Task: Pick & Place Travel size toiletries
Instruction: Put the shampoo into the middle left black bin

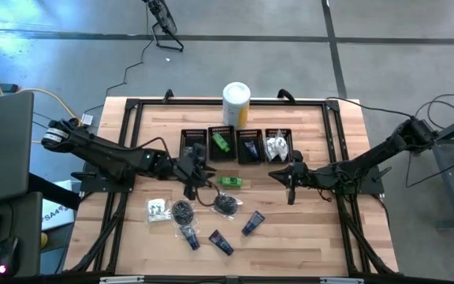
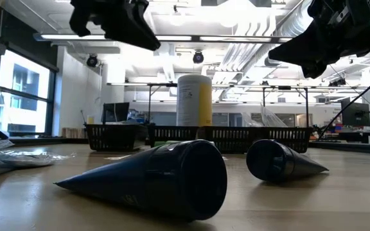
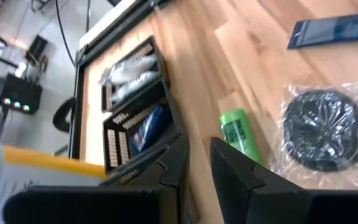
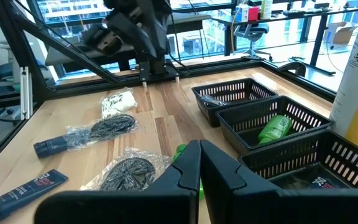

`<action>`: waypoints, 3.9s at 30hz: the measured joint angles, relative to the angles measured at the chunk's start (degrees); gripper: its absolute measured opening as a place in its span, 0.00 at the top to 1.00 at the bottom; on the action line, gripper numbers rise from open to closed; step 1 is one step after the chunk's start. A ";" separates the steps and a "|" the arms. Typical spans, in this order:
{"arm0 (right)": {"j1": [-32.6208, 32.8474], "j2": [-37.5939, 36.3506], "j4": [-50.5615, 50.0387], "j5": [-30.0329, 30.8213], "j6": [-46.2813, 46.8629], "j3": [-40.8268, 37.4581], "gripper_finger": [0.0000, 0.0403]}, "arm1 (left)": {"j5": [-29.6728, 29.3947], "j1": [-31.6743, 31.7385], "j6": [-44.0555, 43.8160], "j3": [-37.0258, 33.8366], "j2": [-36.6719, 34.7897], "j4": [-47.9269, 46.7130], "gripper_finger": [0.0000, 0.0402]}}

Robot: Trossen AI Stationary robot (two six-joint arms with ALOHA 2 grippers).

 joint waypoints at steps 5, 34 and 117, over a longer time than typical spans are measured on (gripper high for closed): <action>0.00 -0.01 0.00 0.00 0.00 0.00 0.99 | -0.15 -2.10 0.09 -0.02 0.00 2.76 0.85; 0.00 -0.01 0.04 0.01 2.46 0.00 0.99 | -1.75 -7.68 5.87 -15.10 0.00 30.46 0.85; -16.98 34.41 -49.95 -22.74 -3.37 51.10 0.92 | 6.73 3.69 3.23 -38.07 -35.15 28.60 0.98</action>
